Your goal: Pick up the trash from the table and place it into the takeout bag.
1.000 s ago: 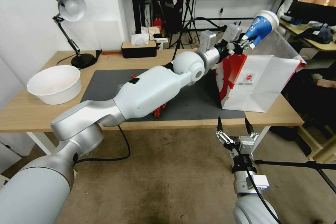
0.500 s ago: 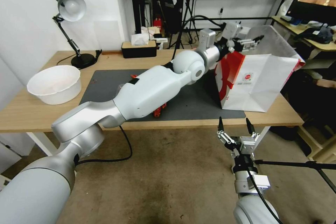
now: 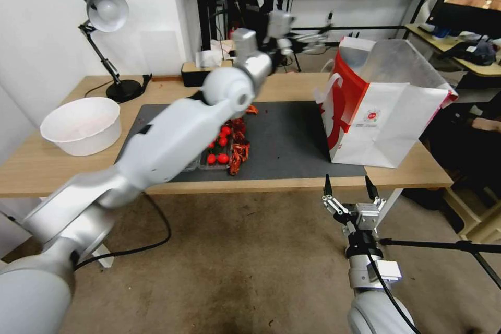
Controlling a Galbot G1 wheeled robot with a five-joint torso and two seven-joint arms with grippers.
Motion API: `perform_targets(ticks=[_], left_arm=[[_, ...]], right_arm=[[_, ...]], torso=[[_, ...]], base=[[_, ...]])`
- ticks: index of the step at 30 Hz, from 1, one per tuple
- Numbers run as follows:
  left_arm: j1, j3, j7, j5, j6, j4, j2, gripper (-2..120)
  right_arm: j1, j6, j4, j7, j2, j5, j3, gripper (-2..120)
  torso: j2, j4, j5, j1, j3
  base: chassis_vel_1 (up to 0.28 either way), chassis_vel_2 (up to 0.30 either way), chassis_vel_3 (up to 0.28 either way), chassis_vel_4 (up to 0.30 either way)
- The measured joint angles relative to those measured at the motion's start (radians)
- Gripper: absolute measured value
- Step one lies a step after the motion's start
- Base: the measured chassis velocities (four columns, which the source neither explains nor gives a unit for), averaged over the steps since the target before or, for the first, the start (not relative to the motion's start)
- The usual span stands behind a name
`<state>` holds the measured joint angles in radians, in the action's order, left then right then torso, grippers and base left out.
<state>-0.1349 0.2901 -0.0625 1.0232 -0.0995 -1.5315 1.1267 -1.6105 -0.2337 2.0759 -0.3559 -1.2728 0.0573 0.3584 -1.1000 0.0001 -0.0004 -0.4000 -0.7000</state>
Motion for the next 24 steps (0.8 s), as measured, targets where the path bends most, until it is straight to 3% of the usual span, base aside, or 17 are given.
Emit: perform_targets(ticks=[12,15,17,20,24], left_arm=[[-0.248,-0.211,-0.006,-0.045,-0.008,-0.169,-0.167,100],[-0.371,-0.324,-0.007,-0.075,-0.011,-0.239,-0.22,100],[-0.396,-0.344,-0.007,-0.081,-0.011,-0.25,-0.231,100],[-0.528,-0.435,-0.008,-0.121,0.008,-0.301,-0.281,100],[-0.658,-0.526,-0.011,-0.19,0.029,-0.34,-0.289,100]], right_arm=[[-0.008,0.001,0.008,0.001,0.007,-0.001,-0.001,92],[-0.01,0.0,0.01,0.001,0.007,-0.005,-0.006,92],[-0.01,0.0,0.01,0.002,0.007,-0.005,-0.006,92],[-0.012,-0.001,0.01,0.002,0.007,-0.008,-0.01,92],[-0.012,-0.003,0.007,0.002,0.007,-0.01,-0.013,95]], torso=[[0.0,-0.0003,0.0001,0.0,0.0],[0.0,0.0001,0.0001,0.0,0.0],[0.0,0.0001,0.0,0.0,0.0],[0.0,0.0002,-0.0001,0.0,0.0],[0.0,-0.0002,0.0001,0.0,0.0]], base=[[0.0,0.0,0.0,0.0],[0.0,0.0,0.0,0.0],[0.0,0.0,0.0,0.0],[0.0,0.0,0.0,0.0],[0.0,0.0,0.0,0.0]])
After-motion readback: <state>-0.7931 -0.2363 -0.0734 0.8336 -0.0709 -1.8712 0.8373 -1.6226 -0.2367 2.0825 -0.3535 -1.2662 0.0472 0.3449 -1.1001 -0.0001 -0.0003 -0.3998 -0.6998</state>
